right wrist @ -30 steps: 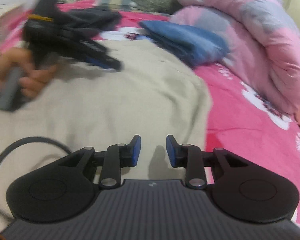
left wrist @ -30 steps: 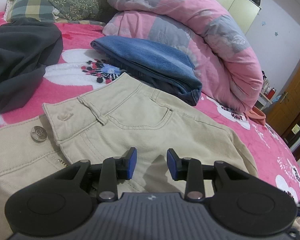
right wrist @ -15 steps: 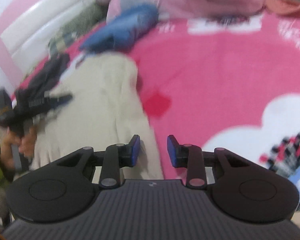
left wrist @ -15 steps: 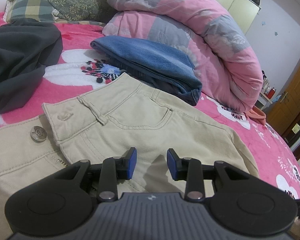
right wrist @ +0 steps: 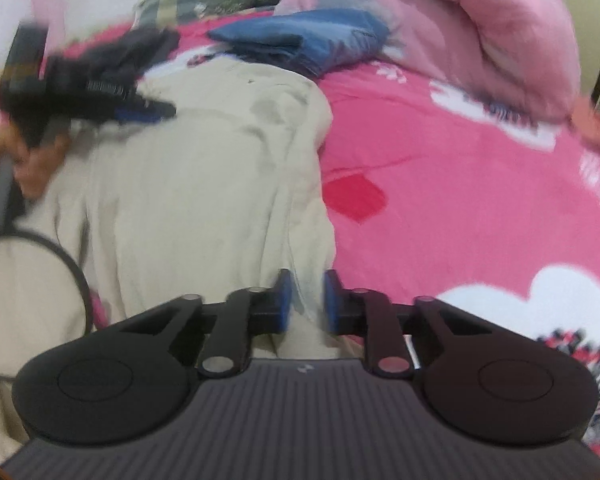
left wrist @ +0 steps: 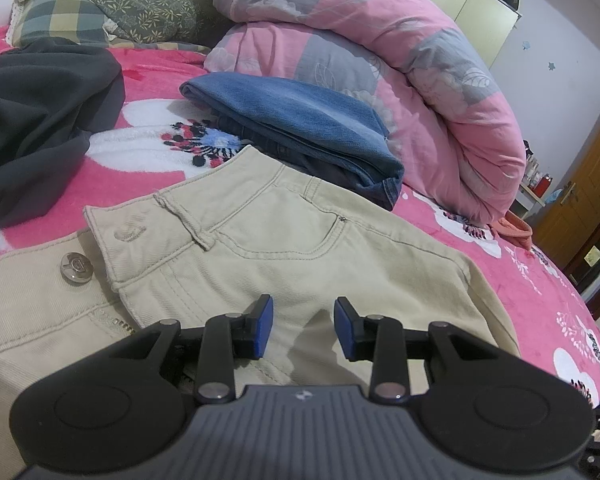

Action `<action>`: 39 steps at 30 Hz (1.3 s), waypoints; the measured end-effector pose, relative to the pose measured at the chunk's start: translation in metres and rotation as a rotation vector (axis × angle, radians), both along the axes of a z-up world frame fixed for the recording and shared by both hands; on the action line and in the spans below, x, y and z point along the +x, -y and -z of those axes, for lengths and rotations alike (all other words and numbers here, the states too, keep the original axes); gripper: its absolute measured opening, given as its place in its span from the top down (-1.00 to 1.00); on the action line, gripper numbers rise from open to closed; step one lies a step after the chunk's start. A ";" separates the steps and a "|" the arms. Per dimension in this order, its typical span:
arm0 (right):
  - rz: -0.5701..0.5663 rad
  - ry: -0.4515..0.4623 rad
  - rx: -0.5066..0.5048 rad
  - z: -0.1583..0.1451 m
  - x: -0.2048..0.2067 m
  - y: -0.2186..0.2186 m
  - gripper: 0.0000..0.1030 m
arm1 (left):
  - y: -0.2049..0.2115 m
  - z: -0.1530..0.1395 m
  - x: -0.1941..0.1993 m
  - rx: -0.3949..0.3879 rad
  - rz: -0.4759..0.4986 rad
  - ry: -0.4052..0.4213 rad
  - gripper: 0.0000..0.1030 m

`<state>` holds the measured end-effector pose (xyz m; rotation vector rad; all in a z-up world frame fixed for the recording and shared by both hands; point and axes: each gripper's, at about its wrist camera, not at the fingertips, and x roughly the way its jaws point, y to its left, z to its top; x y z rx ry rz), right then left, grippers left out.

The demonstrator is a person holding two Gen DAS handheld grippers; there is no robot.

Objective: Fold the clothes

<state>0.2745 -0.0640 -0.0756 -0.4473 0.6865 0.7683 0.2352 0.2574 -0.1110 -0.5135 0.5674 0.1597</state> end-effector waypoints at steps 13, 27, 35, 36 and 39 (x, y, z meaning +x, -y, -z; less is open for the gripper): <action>0.198 0.357 -0.217 -0.020 0.017 0.000 0.99 | 0.001 -0.001 0.000 0.006 -0.001 -0.003 0.32; 0.484 -0.013 0.195 -0.041 0.064 0.094 0.33 | 0.002 0.000 0.001 0.012 -0.002 -0.004 0.32; 0.812 -0.002 0.239 -0.062 -0.002 0.213 -0.35 | 0.002 0.000 0.001 0.014 -0.003 -0.004 0.32; 0.850 -0.017 0.251 -0.062 -0.010 0.227 -0.40 | 0.002 0.000 0.001 0.015 -0.003 -0.004 0.32; 0.931 -0.103 0.337 -0.049 -0.021 0.257 -0.58 | 0.002 0.000 0.001 0.015 -0.003 -0.005 0.32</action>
